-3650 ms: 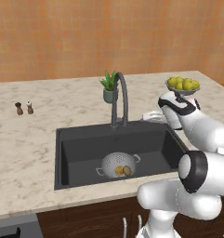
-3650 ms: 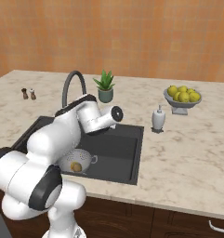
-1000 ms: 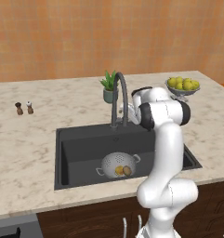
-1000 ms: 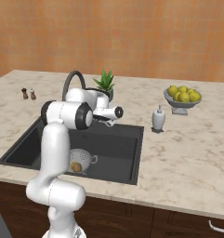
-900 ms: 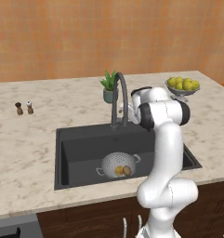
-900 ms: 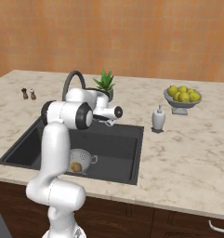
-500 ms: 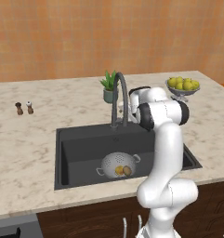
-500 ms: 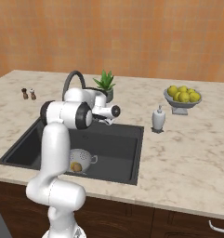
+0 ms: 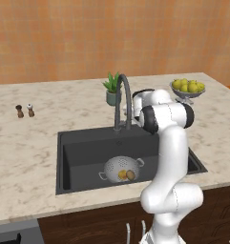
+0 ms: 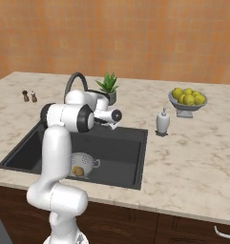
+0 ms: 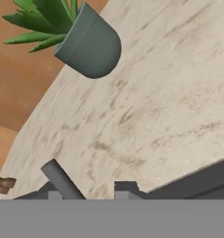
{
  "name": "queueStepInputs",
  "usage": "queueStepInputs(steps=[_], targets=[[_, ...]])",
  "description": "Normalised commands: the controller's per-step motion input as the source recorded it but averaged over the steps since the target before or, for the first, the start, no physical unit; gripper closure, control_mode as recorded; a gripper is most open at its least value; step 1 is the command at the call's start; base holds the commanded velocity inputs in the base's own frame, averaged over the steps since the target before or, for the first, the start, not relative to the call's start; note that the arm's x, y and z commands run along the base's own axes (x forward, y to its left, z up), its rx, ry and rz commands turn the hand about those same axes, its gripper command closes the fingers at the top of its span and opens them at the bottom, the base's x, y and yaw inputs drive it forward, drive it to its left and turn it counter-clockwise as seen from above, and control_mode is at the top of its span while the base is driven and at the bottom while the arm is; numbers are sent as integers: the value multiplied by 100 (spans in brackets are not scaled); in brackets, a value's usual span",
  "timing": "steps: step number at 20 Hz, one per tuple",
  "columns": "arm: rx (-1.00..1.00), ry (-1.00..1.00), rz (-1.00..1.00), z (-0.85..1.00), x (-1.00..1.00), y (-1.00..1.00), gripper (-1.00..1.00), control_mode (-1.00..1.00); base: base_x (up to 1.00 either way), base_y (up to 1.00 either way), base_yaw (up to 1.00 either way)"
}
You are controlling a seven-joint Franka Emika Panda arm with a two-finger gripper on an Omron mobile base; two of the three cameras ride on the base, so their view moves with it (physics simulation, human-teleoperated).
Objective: Put the colander in the sink, put the kiwi, kiwi in the colander, and turn on the sink faucet and pour water over the colander.
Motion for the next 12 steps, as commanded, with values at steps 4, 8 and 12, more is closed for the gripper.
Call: queueStepInputs(steps=[4,8,12], targets=[[0,0,-9,0,-5,-98,100,-100,0,0,0],[2,0,-6,0,-15,-98,100,-100,0,0,0],[2,0,-4,0,-25,-97,100,-100,0,0,0]])
